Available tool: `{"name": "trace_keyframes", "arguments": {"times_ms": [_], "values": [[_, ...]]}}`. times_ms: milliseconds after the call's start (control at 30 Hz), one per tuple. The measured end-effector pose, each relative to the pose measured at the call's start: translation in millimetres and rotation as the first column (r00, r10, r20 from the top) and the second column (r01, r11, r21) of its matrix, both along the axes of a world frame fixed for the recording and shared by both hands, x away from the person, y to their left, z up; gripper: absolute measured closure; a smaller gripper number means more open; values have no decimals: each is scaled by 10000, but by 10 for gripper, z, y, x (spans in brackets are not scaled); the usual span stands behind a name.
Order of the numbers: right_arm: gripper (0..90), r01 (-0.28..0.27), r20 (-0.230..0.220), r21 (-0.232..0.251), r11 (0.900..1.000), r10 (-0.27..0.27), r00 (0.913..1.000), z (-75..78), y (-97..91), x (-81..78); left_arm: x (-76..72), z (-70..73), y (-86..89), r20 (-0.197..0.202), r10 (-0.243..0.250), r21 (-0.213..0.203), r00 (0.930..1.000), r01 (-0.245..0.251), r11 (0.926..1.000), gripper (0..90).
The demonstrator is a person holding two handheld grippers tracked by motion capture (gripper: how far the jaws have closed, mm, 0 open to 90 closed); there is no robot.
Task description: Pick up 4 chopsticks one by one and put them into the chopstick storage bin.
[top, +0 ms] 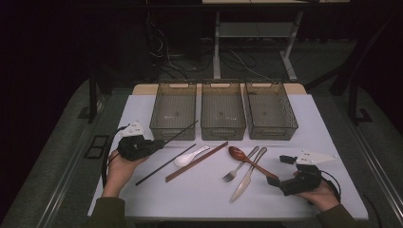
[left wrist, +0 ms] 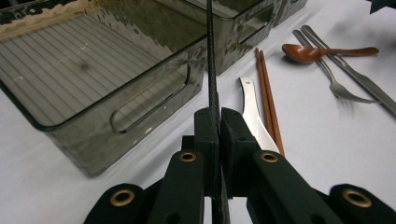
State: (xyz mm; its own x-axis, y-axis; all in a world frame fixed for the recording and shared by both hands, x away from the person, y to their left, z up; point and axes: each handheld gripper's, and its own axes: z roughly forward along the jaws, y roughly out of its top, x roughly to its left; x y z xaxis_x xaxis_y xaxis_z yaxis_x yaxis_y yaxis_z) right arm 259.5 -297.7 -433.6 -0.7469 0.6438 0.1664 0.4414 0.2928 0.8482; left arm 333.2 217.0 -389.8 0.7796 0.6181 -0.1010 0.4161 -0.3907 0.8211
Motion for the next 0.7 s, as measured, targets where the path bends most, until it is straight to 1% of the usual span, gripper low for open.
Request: {"name": "trace_keyframes", "arguments": {"times_ms": [100, 167, 233, 267, 300, 367, 433, 467, 500, 533, 600, 700], "values": [[5, -4, 38, -13, 10000, 4, 10000, -1, -2, 2, 37, 33, -8, -52, 66, -127, 10000, -67, 9999, 850], [5, 3, 23, -33, 10000, -3, 10000, -3, 1, 2, 77, 84, -17, -73, 210, -66, 9998, -210, 9998, 849], [5, -1, 20, -45, 10000, 1, 10000, -3, 3, 0, 95, 101, -18, -98, 251, -108, 9996, -252, 9996, 849], [5, -8, 22, -47, 10000, 8, 10000, -3, 3, -3, 132, 139, -25, -105, 300, -58, 9995, -300, 9995, 849], [5, -1, 57, -59, 10000, 1, 10000, -2, 2, -3, 132, 139, -25, -105, 300, -58, 9995, -300, 9995, 850], [6, 15, 49, -45, 10000, -15, 10000, -1, -1, -2, 194, 191, -46, -117, 323, -64, 9994, -324, 9995, 850], [5, 31, 44, -28, 10000, -31, 10000, -1, -4, 1, 215, 204, -60, -120, 361, -59, 9993, -361, 9993, 849], [5, 32, 40, -25, 10000, -32, 10000, -1, -5, 2, 263, 233, -77, -128, 368, -2, 9992, -368, 9993, 850], [5, 31, 45, -19, 10000, -31, 10000, -1, -6, 2, 263, 233, -77, -128, 368, -2, 9992, -368, 9993, 849], [5, 33, 53, -21, 10000, -33, 10000, -1, -6, 2, 316, 258, -94, -133, 360, -83, 9993, -361, 9993, 850], [6, 31, 49, -26, 10000, -31, 10000, -1, -7, 2, 342, 272, -105, -147, 386, -63, 9991, -387, 9992, 850], [6, 29, 53, -26, 10000, -29, 10000, -1, -7, 1, 429, 307, -136, -191, 457, -129, 9988, -459, 9989, 850]]}}
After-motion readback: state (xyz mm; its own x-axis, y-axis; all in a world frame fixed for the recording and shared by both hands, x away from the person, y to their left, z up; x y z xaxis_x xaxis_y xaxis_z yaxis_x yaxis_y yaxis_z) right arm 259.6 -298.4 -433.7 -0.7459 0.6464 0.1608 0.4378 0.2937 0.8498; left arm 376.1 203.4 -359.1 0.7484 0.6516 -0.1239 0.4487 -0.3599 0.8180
